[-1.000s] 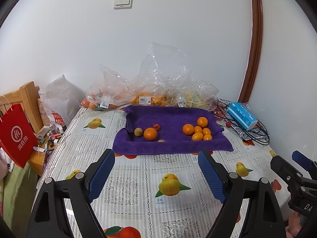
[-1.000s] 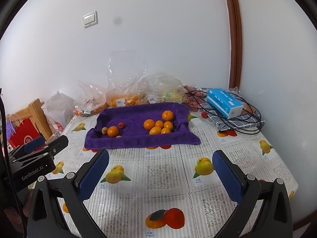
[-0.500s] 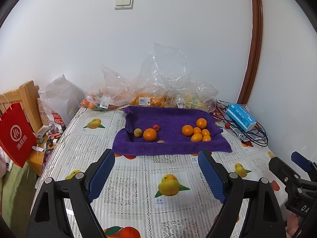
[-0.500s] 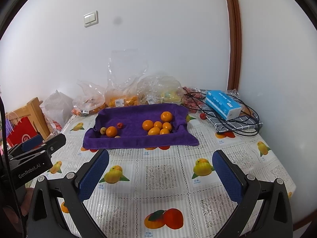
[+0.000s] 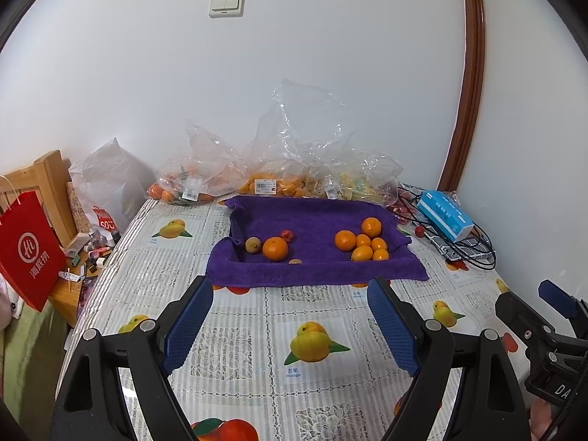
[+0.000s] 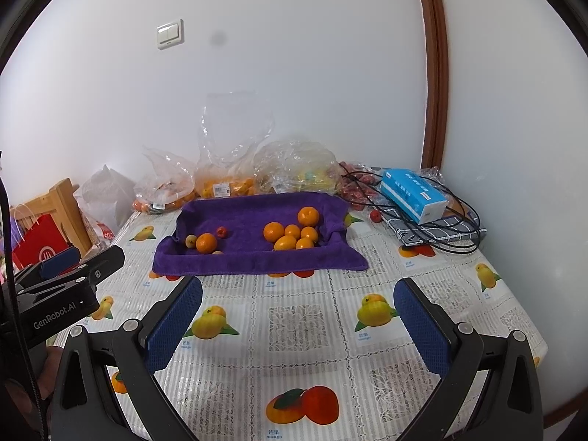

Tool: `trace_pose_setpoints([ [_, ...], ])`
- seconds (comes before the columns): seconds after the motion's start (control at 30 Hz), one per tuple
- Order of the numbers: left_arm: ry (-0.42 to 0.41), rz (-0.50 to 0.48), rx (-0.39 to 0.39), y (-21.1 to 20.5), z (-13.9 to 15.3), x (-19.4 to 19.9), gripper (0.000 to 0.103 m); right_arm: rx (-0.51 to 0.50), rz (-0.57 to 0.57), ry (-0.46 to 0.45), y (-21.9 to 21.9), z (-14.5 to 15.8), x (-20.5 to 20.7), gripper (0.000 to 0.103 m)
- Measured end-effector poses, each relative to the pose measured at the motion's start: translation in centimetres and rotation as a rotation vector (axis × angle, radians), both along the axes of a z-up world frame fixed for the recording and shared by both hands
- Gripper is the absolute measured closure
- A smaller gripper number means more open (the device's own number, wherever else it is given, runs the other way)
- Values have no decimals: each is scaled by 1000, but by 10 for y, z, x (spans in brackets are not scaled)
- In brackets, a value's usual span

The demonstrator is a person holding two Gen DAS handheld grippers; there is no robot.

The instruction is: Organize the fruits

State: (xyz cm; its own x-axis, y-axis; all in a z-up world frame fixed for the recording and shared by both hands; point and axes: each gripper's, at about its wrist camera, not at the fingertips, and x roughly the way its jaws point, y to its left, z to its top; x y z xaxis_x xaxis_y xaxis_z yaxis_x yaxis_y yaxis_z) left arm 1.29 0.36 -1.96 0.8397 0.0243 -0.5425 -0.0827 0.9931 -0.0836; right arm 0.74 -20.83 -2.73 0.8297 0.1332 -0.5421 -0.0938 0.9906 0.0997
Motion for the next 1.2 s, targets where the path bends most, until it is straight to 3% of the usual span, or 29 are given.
trace_pose_setpoints([
  [1.2, 1, -3, -1, 0, -1, -1, 18, -1, 5, -6, 0, 2, -2, 0],
])
